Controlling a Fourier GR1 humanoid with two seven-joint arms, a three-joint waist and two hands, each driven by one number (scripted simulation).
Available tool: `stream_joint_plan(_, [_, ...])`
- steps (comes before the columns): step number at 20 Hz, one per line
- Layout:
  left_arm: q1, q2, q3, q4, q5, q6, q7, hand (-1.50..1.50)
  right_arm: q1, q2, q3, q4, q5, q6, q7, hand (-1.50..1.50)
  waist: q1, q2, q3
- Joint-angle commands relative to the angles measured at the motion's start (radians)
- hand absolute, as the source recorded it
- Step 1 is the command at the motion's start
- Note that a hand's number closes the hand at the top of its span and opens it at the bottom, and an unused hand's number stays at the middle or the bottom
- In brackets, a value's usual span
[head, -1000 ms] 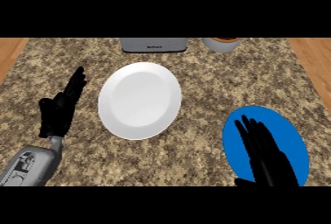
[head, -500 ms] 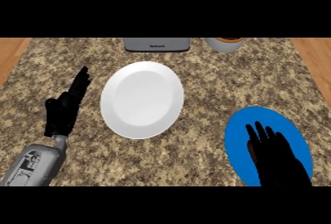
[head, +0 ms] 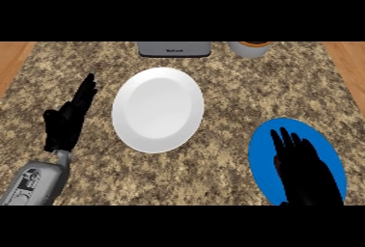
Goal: Pick the sweet potato from the plate and place it in the plate
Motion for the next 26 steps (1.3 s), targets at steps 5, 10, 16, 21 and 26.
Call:
stream_joint_plan(5, [-0.047, -0.054, -0.001, 0.017, -0.062, 0.013, 0.029, 0.00, -0.018, 0.047, -0.038, 0.187, 0.039, 0.040, 0.000, -1.50, -0.001, 0.000, 0.001])
stream_joint_plan(10, [0.037, -0.069, 0.016, -0.102, -0.077, -0.009, 0.081, 0.00, 0.031, -0.006, -0.117, 0.196, 0.048, 0.020, -0.109, -1.50, 0.000, -0.001, 0.001])
stream_joint_plan(16, [-0.021, -0.077, 0.091, 0.053, -0.082, -0.081, -0.016, 0.00, 0.089, 0.037, -0.095, 0.285, 0.108, -0.047, -0.156, -1.50, -0.005, 0.000, 0.000])
stream_joint_plan(21, [0.043, -0.083, 0.117, -0.016, -0.098, -0.115, -0.004, 0.00, 0.010, 0.030, -0.201, 0.411, 0.101, -0.040, -0.249, -1.50, -0.001, 0.000, 0.001])
stream_joint_plan(26, [-0.026, -0.117, 0.117, -0.014, -0.125, -0.092, 0.067, 0.00, 0.002, 0.035, -0.191, 0.425, 0.161, -0.147, -0.311, 1.50, -0.001, 0.000, 0.001])
